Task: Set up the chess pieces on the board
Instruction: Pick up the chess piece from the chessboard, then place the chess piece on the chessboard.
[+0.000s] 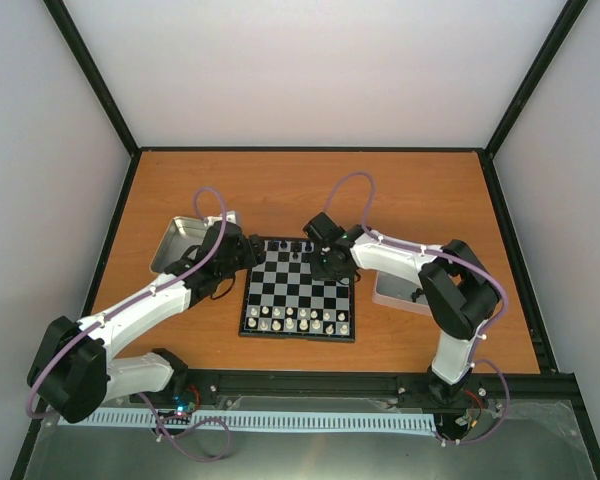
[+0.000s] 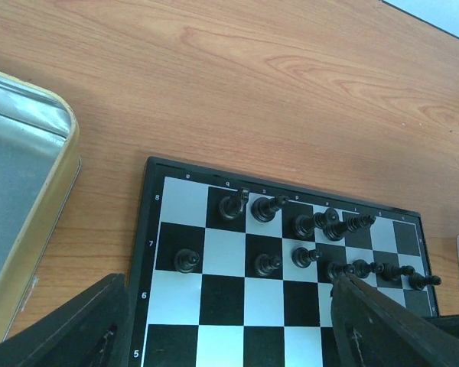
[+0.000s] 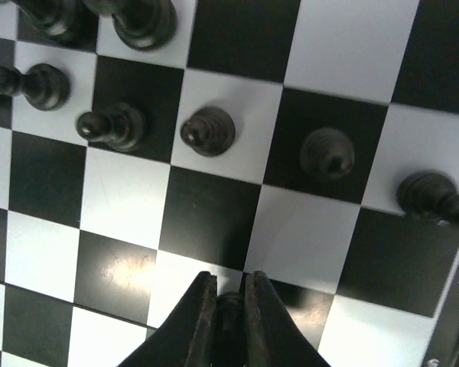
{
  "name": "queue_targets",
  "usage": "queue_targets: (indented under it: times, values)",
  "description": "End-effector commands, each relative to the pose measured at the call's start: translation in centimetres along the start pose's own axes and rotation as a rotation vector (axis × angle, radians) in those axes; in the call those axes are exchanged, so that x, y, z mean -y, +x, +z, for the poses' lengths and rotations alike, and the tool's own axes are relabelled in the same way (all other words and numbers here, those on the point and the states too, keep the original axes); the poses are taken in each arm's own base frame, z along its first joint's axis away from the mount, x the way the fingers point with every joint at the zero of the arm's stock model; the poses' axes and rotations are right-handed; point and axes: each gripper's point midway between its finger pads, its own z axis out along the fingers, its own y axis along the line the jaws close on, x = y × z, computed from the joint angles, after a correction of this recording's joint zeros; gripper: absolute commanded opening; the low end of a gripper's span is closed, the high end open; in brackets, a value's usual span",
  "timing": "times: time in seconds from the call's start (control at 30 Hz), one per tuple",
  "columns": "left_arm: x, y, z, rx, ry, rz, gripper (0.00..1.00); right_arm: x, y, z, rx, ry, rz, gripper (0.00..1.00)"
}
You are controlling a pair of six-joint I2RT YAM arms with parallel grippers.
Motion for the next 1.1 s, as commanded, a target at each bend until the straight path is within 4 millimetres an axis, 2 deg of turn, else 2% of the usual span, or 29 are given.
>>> queue_targets:
  times: [0.0,0.2,0.33,0.43,0.57,0.63,0.83,1.07]
  values:
    - [0.2,-0.6,-0.2,0.019,0.009,-0.007,0.73,0.1,-1.6,-1.0,0.065,0.053,-0.011,0.05]
    - [0.0,-0.6,-0.2,0.021,0.001,-0.003,0.73,-0.4,-3.8,-4.3,0.165,0.012,0.010,0.03]
    - [-0.1,-0.7,-0.3,0.025,0.000,-0.003,0.73,1.3,-6.1,-7.2,0.255,0.001,0.076,0.05]
    - [-0.1,-0.7,-0.4,0.026,0.001,-0.004,0.73,3.3,-7.6,-7.8,0.295,0.021,0.117,0.07]
    - [-0.1,-0.7,-0.3,0.024,-0.001,-0.003,0.73,5.4,-9.0,-6.7,0.278,0.044,0.137,0.07]
    - [0.0,-0.7,-0.3,0.024,-0.001,-0.005,0.74,5.7,-9.5,-5.9,0.266,0.055,0.129,0.07]
    - [-0.3,-0.5,-0.3,0.018,-0.012,-0.005,0.74,5.4,-10.4,-3.3,0.246,0.056,0.094,0.07]
    - [-0.3,-0.5,-0.4,0.015,-0.010,-0.005,0.74,5.5,-10.1,-0.6,0.201,0.073,0.081,0.07]
